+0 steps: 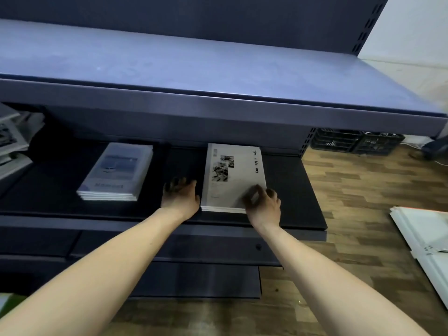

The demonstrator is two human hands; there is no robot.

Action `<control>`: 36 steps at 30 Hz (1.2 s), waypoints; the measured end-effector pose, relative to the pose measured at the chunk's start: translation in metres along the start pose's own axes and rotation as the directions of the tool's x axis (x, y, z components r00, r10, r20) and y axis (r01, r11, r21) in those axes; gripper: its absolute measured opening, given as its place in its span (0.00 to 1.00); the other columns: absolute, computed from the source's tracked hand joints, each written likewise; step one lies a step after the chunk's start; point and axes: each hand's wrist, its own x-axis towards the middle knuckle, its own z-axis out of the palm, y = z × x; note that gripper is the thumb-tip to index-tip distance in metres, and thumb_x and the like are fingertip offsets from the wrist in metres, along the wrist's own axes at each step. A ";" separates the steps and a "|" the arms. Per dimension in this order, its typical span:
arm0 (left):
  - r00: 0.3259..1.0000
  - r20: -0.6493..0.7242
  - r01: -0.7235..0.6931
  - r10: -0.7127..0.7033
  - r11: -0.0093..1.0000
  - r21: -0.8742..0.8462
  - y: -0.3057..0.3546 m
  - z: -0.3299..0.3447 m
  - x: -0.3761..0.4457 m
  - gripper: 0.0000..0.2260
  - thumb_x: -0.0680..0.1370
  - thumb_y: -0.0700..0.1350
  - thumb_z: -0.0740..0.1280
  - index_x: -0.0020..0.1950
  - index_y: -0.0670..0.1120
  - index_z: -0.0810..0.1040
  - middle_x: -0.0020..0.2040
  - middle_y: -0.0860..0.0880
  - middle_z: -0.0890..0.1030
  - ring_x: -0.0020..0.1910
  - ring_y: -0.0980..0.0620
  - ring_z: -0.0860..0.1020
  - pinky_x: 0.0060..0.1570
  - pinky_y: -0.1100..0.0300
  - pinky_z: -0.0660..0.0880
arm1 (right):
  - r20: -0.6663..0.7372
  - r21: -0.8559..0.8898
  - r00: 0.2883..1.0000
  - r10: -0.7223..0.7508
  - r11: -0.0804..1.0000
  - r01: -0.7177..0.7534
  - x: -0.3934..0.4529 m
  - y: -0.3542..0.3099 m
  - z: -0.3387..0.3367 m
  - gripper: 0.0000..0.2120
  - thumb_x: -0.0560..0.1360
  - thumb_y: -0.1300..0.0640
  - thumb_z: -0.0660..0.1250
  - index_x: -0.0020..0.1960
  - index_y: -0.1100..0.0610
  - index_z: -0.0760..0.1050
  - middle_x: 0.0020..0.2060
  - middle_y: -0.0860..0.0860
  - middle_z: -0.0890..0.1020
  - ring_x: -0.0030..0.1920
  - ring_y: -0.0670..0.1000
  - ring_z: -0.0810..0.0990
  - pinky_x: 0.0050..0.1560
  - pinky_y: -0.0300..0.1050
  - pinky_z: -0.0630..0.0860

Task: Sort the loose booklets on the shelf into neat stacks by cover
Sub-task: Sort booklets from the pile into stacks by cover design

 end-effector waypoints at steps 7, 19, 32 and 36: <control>0.997 -0.068 0.024 -0.034 0.991 -0.133 -0.003 0.003 -0.011 0.24 0.81 0.54 0.59 0.77 0.52 0.61 0.75 0.47 0.65 0.75 0.43 0.60 0.74 0.45 0.58 | -0.143 0.021 0.988 -0.062 0.998 0.065 -0.016 -0.012 0.011 0.24 0.80 0.51 0.62 0.75 0.51 0.65 0.79 0.58 0.54 0.79 0.59 0.48 0.78 0.57 0.50; 0.937 -0.318 0.144 -0.147 0.989 -0.035 -0.082 -0.019 -0.083 0.25 0.78 0.54 0.63 0.75 0.50 0.68 0.71 0.42 0.70 0.70 0.39 0.67 0.69 0.40 0.61 | 0.194 -0.091 0.784 -0.590 0.784 0.613 -0.067 -0.104 0.030 0.30 0.79 0.38 0.58 0.78 0.48 0.61 0.78 0.54 0.60 0.79 0.57 0.52 0.78 0.56 0.48; 0.820 -0.428 0.322 -0.380 0.925 -0.204 -0.252 -0.058 -0.167 0.25 0.80 0.56 0.61 0.76 0.49 0.65 0.75 0.45 0.67 0.76 0.44 0.60 0.74 0.45 0.55 | 0.154 -0.042 0.570 -0.807 0.571 0.820 -0.152 -0.254 0.098 0.23 0.79 0.42 0.61 0.72 0.50 0.71 0.70 0.52 0.73 0.73 0.57 0.65 0.73 0.55 0.59; 0.800 -0.416 0.348 -0.433 0.898 -0.268 -0.312 -0.067 -0.183 0.25 0.81 0.55 0.59 0.77 0.50 0.63 0.76 0.45 0.64 0.77 0.45 0.57 0.76 0.45 0.53 | 0.195 0.034 0.565 -0.802 0.581 0.813 -0.178 -0.307 0.129 0.24 0.80 0.44 0.61 0.75 0.50 0.68 0.73 0.52 0.70 0.75 0.56 0.61 0.75 0.56 0.58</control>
